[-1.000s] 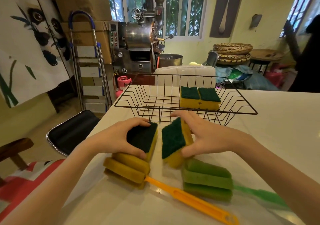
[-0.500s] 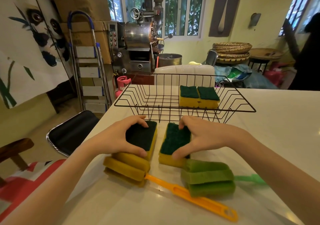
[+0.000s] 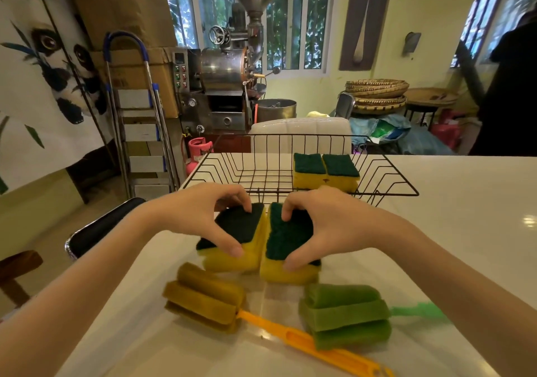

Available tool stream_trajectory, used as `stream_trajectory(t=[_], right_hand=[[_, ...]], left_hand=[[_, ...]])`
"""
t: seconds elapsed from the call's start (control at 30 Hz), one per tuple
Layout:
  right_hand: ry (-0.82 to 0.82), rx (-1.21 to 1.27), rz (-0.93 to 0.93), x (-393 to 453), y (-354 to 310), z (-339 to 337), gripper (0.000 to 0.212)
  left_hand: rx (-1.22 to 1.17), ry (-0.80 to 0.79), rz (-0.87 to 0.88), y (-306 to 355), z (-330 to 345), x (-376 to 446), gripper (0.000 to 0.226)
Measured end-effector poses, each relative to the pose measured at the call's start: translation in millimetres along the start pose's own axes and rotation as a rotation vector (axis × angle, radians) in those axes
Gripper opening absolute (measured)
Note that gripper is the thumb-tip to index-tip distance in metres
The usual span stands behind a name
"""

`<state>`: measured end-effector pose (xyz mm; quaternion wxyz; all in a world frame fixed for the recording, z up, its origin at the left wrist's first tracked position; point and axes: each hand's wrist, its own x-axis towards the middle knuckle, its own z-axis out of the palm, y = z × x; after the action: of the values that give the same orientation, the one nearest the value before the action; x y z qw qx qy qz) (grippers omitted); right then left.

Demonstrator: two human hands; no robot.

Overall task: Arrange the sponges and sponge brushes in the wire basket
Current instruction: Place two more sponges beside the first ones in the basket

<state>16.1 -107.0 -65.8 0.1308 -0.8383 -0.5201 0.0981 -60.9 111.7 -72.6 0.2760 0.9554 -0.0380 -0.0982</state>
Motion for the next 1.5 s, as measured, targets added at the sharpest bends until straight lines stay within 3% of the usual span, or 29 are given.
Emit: stream_trajectory(t=[0.3, 0.63, 0.93, 1.5], right_hand=[[0.105, 0.292, -0.018, 3, 20, -69, 0.048], [0.213, 0.169, 0.028, 69, 66, -91, 0.053], [0.147, 0.131, 0.062, 149, 96, -68, 0.059], [-0.032, 0.006, 0.146, 192, 111, -26, 0.063]], left_hand=[[-0.143, 0.075, 0.126, 22, -56, 14, 0.069], [0.054, 0.242, 0.051, -10, -87, 95, 0.065], [0.262, 0.140, -0.052, -61, -77, 161, 0.072], [0.274, 0.010, -0.189, -66, -60, 171, 0.070]])
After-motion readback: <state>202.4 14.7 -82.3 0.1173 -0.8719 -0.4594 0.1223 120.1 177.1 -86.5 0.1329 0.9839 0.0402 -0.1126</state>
